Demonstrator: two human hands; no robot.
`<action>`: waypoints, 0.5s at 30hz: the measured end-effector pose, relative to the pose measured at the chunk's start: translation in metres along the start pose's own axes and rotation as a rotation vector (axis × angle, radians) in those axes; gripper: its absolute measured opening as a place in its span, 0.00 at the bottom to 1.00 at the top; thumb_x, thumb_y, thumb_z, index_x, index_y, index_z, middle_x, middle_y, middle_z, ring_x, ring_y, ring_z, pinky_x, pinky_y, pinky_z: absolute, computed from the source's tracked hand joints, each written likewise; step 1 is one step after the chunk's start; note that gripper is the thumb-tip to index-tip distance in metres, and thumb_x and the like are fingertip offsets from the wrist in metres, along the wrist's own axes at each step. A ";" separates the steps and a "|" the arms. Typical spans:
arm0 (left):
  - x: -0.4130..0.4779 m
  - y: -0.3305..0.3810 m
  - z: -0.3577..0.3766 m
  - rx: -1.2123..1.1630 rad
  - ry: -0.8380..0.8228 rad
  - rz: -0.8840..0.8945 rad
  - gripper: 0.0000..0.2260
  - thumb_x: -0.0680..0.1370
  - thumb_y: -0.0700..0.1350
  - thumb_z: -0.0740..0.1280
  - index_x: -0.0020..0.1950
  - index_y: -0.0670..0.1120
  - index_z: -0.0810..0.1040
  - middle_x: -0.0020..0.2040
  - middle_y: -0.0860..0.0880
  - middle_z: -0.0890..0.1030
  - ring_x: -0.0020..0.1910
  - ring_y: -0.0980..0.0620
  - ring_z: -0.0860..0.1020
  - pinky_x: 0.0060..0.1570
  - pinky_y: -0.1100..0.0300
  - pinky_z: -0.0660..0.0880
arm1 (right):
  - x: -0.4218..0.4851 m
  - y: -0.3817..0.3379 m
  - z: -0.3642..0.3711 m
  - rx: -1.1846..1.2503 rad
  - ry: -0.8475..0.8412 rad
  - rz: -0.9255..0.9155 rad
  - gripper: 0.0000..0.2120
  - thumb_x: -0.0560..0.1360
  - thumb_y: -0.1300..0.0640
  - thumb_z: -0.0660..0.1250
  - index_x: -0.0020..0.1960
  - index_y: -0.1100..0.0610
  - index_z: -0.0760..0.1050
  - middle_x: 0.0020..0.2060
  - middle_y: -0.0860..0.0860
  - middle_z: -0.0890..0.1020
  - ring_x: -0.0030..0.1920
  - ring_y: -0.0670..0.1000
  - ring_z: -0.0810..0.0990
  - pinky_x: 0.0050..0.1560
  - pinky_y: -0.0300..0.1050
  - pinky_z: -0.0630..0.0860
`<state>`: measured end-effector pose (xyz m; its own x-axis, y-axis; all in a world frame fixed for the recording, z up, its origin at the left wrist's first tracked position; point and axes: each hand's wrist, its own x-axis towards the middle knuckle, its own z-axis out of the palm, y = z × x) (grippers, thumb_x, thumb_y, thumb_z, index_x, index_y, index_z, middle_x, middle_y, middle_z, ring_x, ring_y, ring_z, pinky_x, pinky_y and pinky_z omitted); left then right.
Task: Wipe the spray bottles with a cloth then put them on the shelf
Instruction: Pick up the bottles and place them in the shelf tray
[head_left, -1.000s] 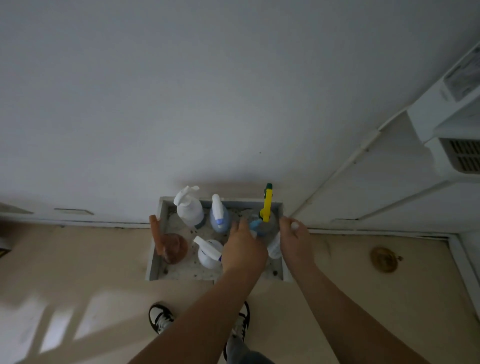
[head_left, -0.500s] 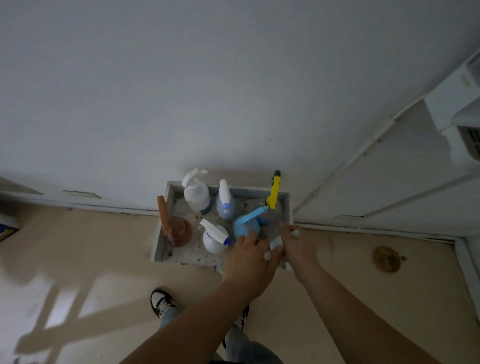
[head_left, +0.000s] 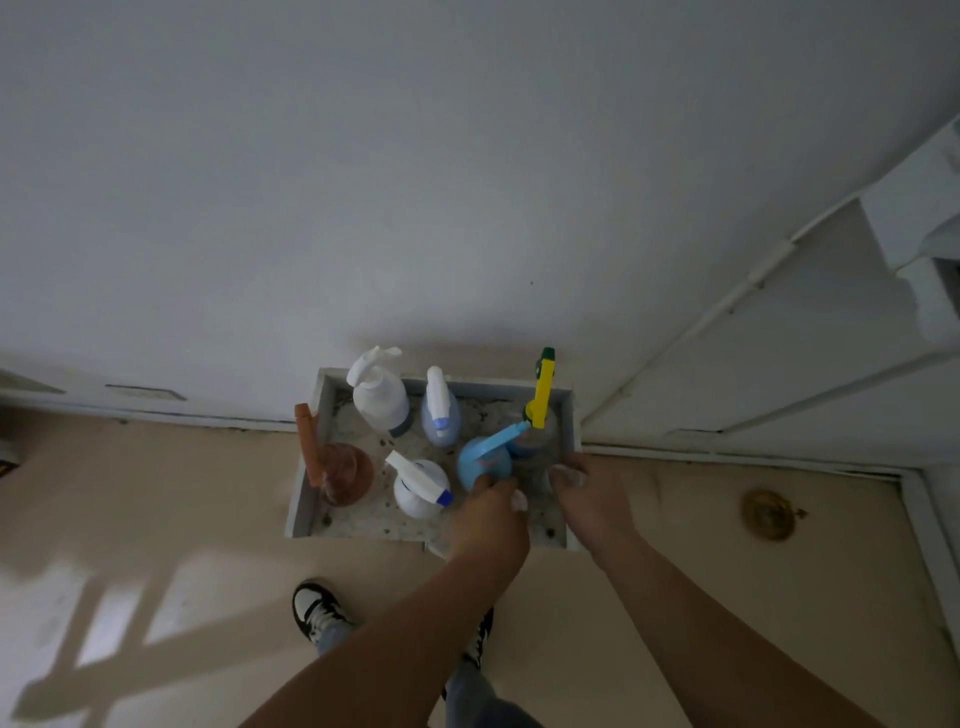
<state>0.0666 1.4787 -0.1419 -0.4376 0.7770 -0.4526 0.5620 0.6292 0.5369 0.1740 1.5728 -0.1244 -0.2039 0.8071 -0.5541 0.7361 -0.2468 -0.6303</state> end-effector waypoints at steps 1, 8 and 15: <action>0.002 0.001 0.000 -0.017 0.004 -0.005 0.11 0.81 0.45 0.66 0.63 0.50 0.80 0.63 0.48 0.78 0.58 0.48 0.80 0.59 0.56 0.77 | -0.004 -0.003 -0.003 -0.013 0.013 -0.020 0.20 0.82 0.52 0.68 0.72 0.56 0.76 0.67 0.55 0.80 0.66 0.56 0.78 0.58 0.44 0.72; -0.014 0.005 -0.031 -0.135 0.020 0.006 0.10 0.82 0.44 0.64 0.62 0.47 0.81 0.58 0.49 0.82 0.56 0.50 0.81 0.53 0.63 0.74 | -0.024 -0.022 -0.018 -0.020 0.023 -0.080 0.14 0.81 0.53 0.69 0.64 0.57 0.79 0.51 0.49 0.79 0.53 0.52 0.80 0.47 0.43 0.70; -0.051 -0.006 -0.087 -0.320 -0.069 0.100 0.10 0.81 0.47 0.67 0.62 0.51 0.80 0.51 0.52 0.84 0.48 0.57 0.83 0.55 0.56 0.82 | -0.041 -0.080 -0.020 0.006 0.137 -0.345 0.05 0.82 0.54 0.68 0.57 0.52 0.81 0.50 0.49 0.82 0.47 0.42 0.79 0.42 0.32 0.72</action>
<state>0.0248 1.4367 -0.0604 -0.3363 0.8390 -0.4277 0.3459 0.5324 0.7726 0.1367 1.5706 -0.0403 -0.3511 0.9075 -0.2305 0.6352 0.0500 -0.7707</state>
